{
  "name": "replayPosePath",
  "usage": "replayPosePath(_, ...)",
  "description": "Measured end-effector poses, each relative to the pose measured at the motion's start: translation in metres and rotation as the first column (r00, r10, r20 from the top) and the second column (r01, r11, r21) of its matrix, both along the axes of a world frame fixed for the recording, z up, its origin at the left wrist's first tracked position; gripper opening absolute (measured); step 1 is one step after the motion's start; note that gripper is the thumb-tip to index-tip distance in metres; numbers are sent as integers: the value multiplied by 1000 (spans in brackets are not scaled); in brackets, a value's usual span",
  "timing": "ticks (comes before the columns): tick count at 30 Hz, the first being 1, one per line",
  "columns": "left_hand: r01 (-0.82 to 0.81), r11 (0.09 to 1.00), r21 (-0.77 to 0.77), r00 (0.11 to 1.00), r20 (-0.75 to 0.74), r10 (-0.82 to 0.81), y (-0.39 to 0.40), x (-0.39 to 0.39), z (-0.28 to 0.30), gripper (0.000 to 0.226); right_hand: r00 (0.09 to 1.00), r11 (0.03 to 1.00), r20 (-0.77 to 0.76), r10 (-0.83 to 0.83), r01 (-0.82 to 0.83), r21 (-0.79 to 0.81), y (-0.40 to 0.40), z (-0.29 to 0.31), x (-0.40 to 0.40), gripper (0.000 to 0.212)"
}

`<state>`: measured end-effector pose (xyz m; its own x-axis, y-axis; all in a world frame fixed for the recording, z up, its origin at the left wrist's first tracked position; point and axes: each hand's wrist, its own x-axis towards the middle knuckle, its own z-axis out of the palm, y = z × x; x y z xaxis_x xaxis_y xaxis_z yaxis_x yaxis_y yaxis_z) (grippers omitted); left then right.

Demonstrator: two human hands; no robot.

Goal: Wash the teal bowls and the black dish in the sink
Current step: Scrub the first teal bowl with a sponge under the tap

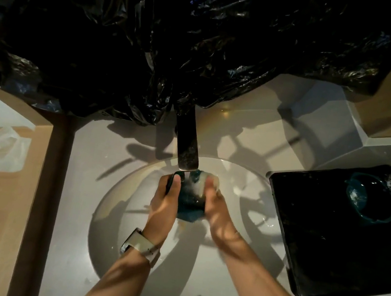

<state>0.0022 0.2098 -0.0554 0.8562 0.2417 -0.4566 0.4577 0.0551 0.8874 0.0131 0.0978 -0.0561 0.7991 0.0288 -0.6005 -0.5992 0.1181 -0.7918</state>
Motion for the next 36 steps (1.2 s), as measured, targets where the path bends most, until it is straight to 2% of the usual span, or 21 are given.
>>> replayPosePath(2, -87, 992, -88, 996, -6, 87, -1, -6, 0, 23, 997, 995, -10, 79, -80, -58, -2, 2, 4, 54)
replayPosePath(4, -158, 982, -98, 987, -12, 158, 0, -7, -2, 22, 996, 997, 47, 73, -72, -25, 3, 0, -9, 46)
replayPosePath(6, -160, 983, -84, 987, -4, 160, 0, -8, -1, 22, 997, 997, 77, 24, -29, 65, 7, -5, -23, 39)
replayPosePath(8, -135, 985, -110, 991, -39, 132, 1, -11, 1, 21, 996, 997, 86, 36, -41, 58, 5, -6, -20, 37)
replayPosePath(10, -31, 984, -174, 996, -86, 16, 7, -13, 5, 21, 992, 994, 68, 111, -110, -22, 0, -3, -7, 42)
replayPosePath(12, 168, 962, -215, 983, -38, -180, 22, -11, 6, 35, 984, 982, 3, 178, -177, -64, -5, -2, 9, 47)
replayPosePath(13, 276, 948, -155, 961, 17, -277, 32, -9, 3, 44, 978, 976, -21, 208, -209, -65, -8, -3, 17, 46)
replayPosePath(14, 383, 923, -19, 921, 81, -381, 43, -6, 2, 47, 969, 967, -35, 243, -245, -69, -11, -4, 26, 45)
replayPosePath(16, 522, 778, 350, 782, 167, -600, 62, 2, 0, 39, 953, 949, -72, 296, -302, -87, -15, -3, 42, 51)
replayPosePath(18, 579, 575, 578, 621, 144, -770, 72, 9, 0, 38, 941, 945, -109, 322, -327, -31, -19, -5, 51, 62)
replayPosePath(22, 560, 283, 779, 450, 1, -893, 66, 24, 10, 35, 931, 940, -134, 339, -328, 98, -23, -4, 55, 47)
replayPosePath(25, 601, 230, 766, 398, -37, -917, 56, 25, 24, 28, 915, 930, -177, 364, -346, 122, -25, -4, 57, 48)
replayPosePath(27, 667, 250, 702, 390, -43, -920, 47, 19, 30, 21, 925, 950, -222, 307, -284, 132, -24, -1, 56, 48)
replayPosePath(28, 681, 314, 661, 435, -20, -900, 42, 15, 33, 17, 941, 962, -217, 259, -230, 150, -23, -1, 54, 46)
replayPosePath(31, 630, 637, 444, 681, 78, -728, 33, 12, 28, 8, 989, 982, -117, 90, -69, 174, -18, 7, 44, 40)
replayPosePath(33, 525, 814, 248, 822, 100, -561, 30, 15, 23, 13, 1000, 997, -2, -25, 25, 71, -11, 13, 34, 36)
replayPosePath(36, 380, 924, 31, 924, 34, -381, 22, 16, 26, 23, 973, 987, 231, -22, 58, -153, -1, 13, 16, 27)
